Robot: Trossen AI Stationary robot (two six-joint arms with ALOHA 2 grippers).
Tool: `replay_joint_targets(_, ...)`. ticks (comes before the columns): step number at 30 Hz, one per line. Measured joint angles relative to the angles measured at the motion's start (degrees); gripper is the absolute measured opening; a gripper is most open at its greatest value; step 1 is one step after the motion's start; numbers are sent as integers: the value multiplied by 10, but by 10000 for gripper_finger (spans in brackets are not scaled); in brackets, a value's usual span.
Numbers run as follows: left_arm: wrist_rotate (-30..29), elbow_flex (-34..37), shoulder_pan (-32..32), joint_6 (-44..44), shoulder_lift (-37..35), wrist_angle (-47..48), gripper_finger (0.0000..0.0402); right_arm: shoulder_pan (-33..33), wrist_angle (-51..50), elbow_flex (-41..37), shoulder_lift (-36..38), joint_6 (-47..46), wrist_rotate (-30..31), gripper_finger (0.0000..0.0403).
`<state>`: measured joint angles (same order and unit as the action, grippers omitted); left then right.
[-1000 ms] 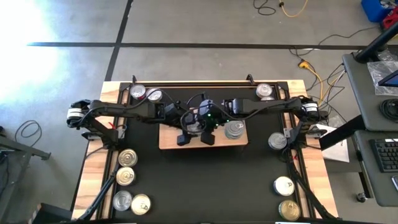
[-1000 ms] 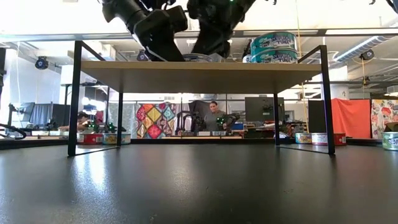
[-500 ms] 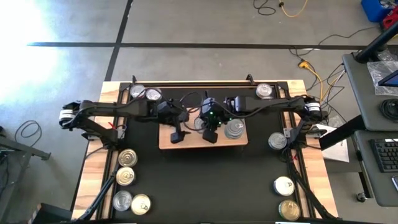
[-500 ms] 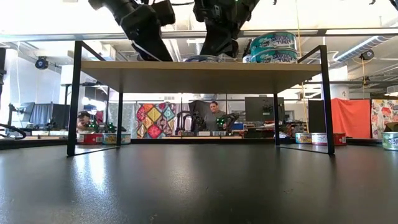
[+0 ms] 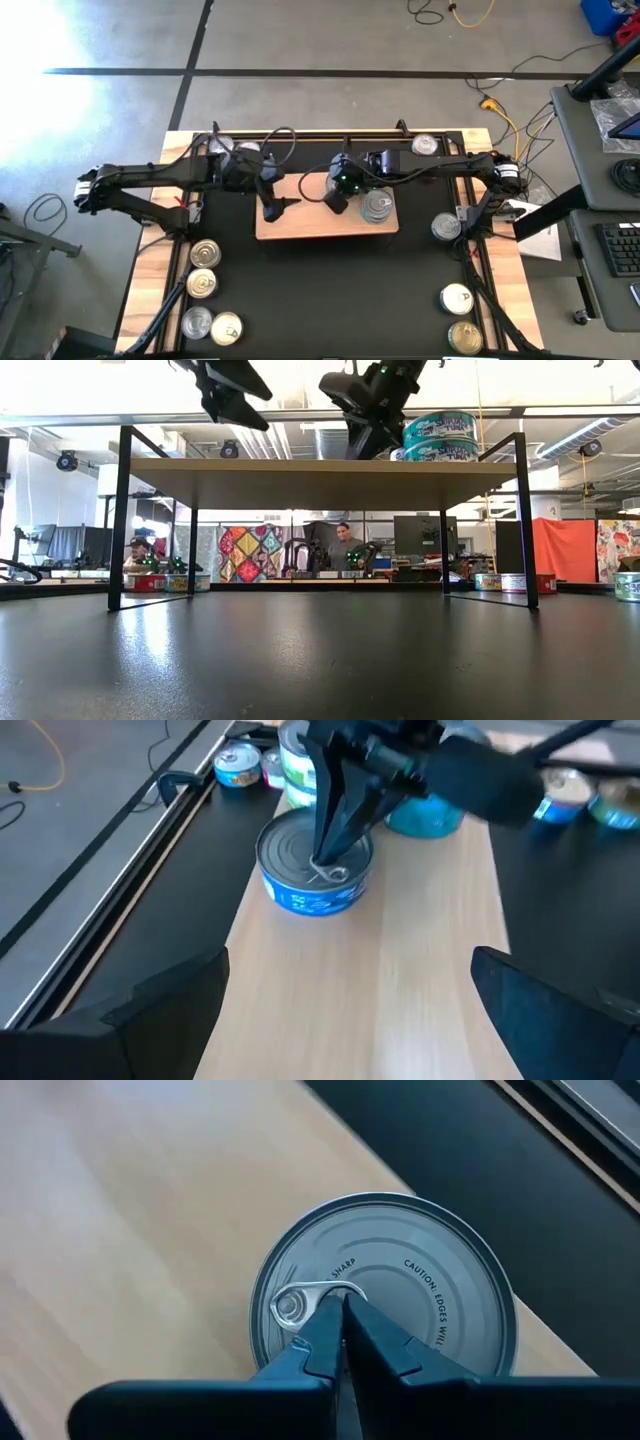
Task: Stack canned seafood by type on shelf
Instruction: Put the blue tuna can on the shelf, then stack the blue tuna can on top of the blue tuna can on the shelf
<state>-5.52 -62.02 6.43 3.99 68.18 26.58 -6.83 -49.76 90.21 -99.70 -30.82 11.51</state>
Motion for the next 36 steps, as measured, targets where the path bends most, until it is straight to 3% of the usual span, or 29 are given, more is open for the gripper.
replay_joint_targets(14, 1, 0, -1, 26, -9, 6, 400, 2, -17, -1, 27, -67, 25, 12)
replay_joint_targets(28, 0, -1, -24, 38, -49, 11, 400, 6, -10, 12, 83, -33, 50, 12)
replay_joint_targets(33, 3, -1, -69, 102, -91, 78, 400, 14, 50, 18, 94, 10, 50, 12)
replay_joint_targets(36, 42, -1, -113, 176, -117, 165, 400, 23, 89, 19, 96, 39, 51, 12)
